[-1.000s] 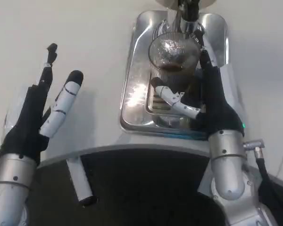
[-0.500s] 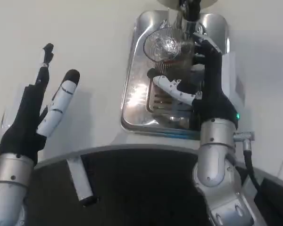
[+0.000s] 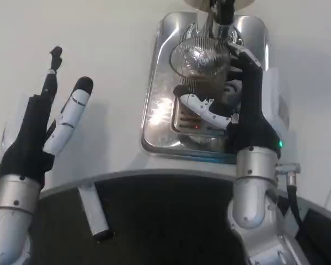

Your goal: Grasp the cup under the faucet to collect the drink, then remove the cup.

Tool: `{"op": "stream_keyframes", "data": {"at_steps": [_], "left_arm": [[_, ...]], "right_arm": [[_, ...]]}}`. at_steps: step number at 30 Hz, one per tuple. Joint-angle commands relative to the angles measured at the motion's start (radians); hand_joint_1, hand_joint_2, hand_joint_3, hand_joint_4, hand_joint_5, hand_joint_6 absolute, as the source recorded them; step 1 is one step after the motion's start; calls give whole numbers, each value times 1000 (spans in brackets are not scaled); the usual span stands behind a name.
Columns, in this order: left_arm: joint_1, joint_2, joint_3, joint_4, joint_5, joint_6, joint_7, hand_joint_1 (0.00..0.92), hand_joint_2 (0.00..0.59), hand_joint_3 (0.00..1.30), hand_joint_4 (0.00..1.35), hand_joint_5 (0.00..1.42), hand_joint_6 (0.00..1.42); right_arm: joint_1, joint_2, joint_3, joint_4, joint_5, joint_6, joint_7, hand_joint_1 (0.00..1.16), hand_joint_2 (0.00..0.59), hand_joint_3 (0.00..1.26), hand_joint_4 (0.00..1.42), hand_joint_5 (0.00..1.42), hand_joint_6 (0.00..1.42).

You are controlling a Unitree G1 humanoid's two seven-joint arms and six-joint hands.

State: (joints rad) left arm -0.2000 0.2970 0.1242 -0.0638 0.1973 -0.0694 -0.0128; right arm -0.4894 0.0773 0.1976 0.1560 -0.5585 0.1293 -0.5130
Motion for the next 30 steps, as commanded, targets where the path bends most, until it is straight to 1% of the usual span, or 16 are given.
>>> {"op": "stream_keyframes", "data": {"at_steps": [1,6,10,19,24,27,30], "left_arm": [[1,-4,-6,13,-7,-1,0,0,240,0,0,0,0],[0,-3,-8,15,-8,-1,2,0,240,0,0,0,0],[0,-5,-10,16,-8,-3,4,0,240,0,0,0,0],[5,-5,-13,6,-3,-3,7,0,240,0,0,0,0],[15,-6,-14,-8,0,-3,8,0,237,0,0,0,0],[26,4,-15,-23,14,1,7,0,236,0,0,0,0],[37,22,-18,-46,53,23,7,0,228,0,0,0,0]], "right_arm": [[25,7,7,-49,0,-4,11,1162,303,672,652,738,977],[35,11,5,-75,0,4,19,1162,292,728,717,774,1014],[24,4,-14,-83,13,6,31,1162,287,757,754,796,1036],[27,-2,-26,-117,23,1,53,1162,280,769,760,811,1062],[36,-5,-20,-146,19,6,74,1162,280,769,764,812,1064],[49,-7,-12,-176,17,11,99,1162,280,769,767,812,1065],[65,-10,-6,-204,15,16,123,1162,277,769,768,813,1067]]}}
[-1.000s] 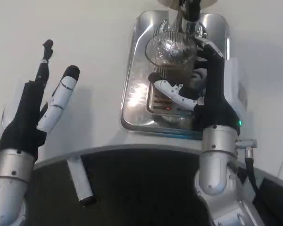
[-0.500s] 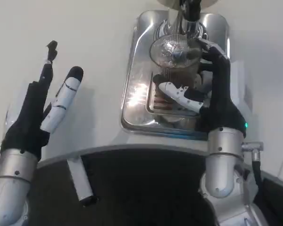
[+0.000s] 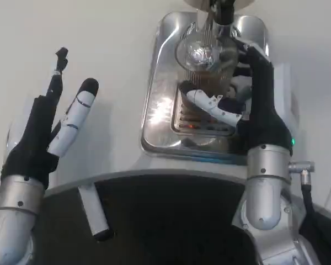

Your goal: Grasp the cup under the faucet to collect the drink, then remove the cup.

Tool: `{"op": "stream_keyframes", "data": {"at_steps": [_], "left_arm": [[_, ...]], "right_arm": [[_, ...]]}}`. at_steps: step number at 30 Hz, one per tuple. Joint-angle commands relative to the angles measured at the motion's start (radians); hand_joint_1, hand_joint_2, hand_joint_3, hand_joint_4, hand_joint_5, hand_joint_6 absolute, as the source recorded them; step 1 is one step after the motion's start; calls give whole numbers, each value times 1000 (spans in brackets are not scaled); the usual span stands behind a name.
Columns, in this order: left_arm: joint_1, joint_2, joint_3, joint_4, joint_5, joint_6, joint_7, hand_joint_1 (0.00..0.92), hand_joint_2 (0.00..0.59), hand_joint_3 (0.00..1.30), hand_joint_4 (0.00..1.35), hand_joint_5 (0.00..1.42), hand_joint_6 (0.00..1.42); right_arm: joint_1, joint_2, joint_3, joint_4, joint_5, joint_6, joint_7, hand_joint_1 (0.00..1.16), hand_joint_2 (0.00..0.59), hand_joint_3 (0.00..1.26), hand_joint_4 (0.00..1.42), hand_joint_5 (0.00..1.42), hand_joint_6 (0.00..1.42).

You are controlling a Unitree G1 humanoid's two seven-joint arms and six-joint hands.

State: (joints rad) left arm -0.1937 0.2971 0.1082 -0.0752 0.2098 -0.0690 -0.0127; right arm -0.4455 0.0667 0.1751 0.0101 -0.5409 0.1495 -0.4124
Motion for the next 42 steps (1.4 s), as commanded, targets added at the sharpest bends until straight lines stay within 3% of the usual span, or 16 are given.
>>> {"op": "stream_keyframes", "data": {"at_steps": [1,12,16,21,26,30,37,42], "left_arm": [[34,32,-4,-43,59,31,3,0,219,0,0,0,0],[84,205,-38,-108,301,144,-73,0,186,0,0,0,0],[103,278,-75,-117,415,134,-86,0,171,0,0,0,0],[109,334,-124,-125,528,104,-78,0,121,0,0,0,0],[113,350,-138,-123,571,74,-68,0,118,0,0,0,0],[110,350,-142,-122,591,52,-60,0,119,0,0,0,0],[118,350,-136,-156,608,25,-61,0,116,0,0,0,0],[139,364,-126,-191,614,-10,-62,0,113,0,0,0,0]], "right_arm": [[24,-1,17,-64,-3,-3,28,1162,276,769,769,813,1067],[46,-30,7,-124,23,15,134,1162,272,769,769,813,1070],[55,-41,8,-155,32,17,168,1162,271,769,775,813,1081],[89,-60,2,-200,53,8,217,1162,262,769,776,823,1085],[189,-94,13,-294,74,-2,281,1162,260,781,785,826,1089],[246,-96,24,-345,80,-2,298,1162,259,784,786,829,1092],[284,-107,42,-437,77,13,351,1162,257,791,795,836,1107],[312,-129,30,-502,88,21,403,1162,250,796,795,840,1110]]}}
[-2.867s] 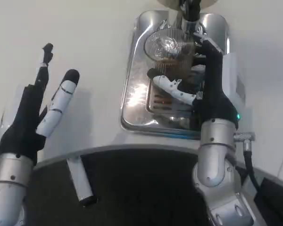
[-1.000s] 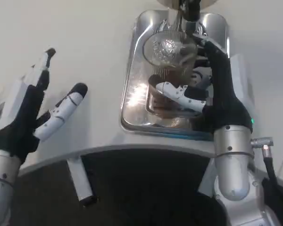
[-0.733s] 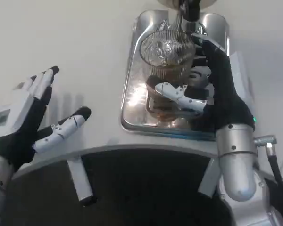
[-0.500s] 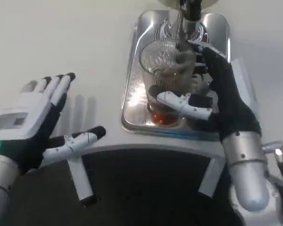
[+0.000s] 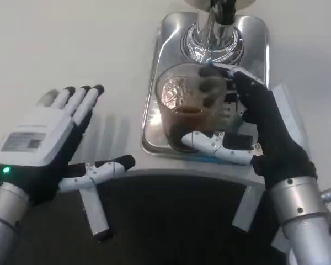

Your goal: Grasp the cup under the faucet to collect the drink, then remove the cup.

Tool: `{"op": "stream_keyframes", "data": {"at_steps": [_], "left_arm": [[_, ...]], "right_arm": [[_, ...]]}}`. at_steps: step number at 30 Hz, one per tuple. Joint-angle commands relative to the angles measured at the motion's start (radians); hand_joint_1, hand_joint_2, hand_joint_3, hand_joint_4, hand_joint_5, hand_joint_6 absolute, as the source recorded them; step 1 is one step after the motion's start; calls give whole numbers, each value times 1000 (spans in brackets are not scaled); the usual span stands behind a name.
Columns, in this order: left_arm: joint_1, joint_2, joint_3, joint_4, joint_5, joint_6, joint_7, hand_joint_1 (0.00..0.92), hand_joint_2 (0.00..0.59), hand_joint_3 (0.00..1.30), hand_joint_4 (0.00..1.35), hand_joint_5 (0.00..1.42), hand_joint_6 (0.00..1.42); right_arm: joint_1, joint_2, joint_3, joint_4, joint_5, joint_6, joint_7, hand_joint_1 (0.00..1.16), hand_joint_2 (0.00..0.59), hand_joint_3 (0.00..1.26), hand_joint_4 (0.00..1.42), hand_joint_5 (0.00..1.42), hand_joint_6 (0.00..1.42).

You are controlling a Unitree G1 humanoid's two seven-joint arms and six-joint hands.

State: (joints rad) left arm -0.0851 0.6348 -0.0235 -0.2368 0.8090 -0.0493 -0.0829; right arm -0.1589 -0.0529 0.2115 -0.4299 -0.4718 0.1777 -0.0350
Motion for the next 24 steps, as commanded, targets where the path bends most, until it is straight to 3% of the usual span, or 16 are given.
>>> {"op": "stream_keyframes", "data": {"at_steps": [1,9,24], "left_arm": [[34,28,8,-35,16,-36,9,0,112,0,0,0,0],[88,37,57,-109,10,-82,14,0,109,0,0,0,0],[207,41,110,-208,-8,-190,2,0,106,0,0,0,0]], "right_arm": [[32,-14,-10,-76,21,-7,35,1162,244,798,802,841,1111],[152,-41,-26,-235,41,3,99,1162,240,800,805,841,1111],[250,-101,-83,-438,107,52,225,1162,240,801,805,841,1111]]}}
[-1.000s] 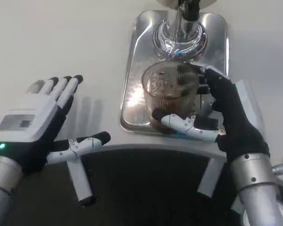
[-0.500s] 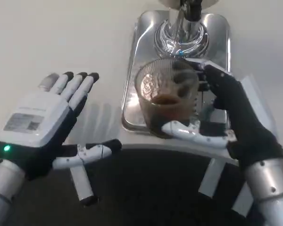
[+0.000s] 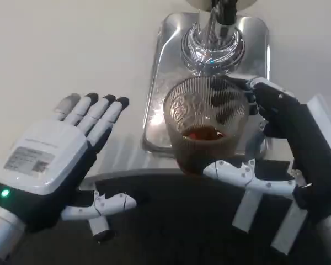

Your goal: Grasp the cup under the faucet to collect the drink, then remove the cup.

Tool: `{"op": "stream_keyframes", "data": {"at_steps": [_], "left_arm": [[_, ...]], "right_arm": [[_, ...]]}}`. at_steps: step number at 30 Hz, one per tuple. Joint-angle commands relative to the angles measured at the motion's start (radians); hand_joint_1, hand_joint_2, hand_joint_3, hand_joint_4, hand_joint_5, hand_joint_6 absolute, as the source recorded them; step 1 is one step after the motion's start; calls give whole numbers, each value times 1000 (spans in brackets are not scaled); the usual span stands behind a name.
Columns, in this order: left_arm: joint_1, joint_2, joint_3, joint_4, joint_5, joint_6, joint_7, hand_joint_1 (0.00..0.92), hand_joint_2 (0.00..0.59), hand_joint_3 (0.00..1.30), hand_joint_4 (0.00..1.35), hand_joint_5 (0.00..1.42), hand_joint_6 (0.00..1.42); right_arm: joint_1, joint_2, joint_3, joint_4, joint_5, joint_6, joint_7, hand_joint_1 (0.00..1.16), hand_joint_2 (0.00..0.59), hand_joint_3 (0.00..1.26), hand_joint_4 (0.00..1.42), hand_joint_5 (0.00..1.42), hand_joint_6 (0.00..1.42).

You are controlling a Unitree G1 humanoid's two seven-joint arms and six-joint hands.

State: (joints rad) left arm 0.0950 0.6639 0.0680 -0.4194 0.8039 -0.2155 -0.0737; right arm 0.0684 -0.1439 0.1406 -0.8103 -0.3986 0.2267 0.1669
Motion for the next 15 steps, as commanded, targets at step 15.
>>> {"op": "stream_keyframes", "data": {"at_steps": [15], "left_arm": [[31,-9,9,-71,-29,-37,-65,0,107,0,0,0,0]], "right_arm": [[119,-58,-30,-193,48,7,80,1162,242,792,797,839,1088]]}}
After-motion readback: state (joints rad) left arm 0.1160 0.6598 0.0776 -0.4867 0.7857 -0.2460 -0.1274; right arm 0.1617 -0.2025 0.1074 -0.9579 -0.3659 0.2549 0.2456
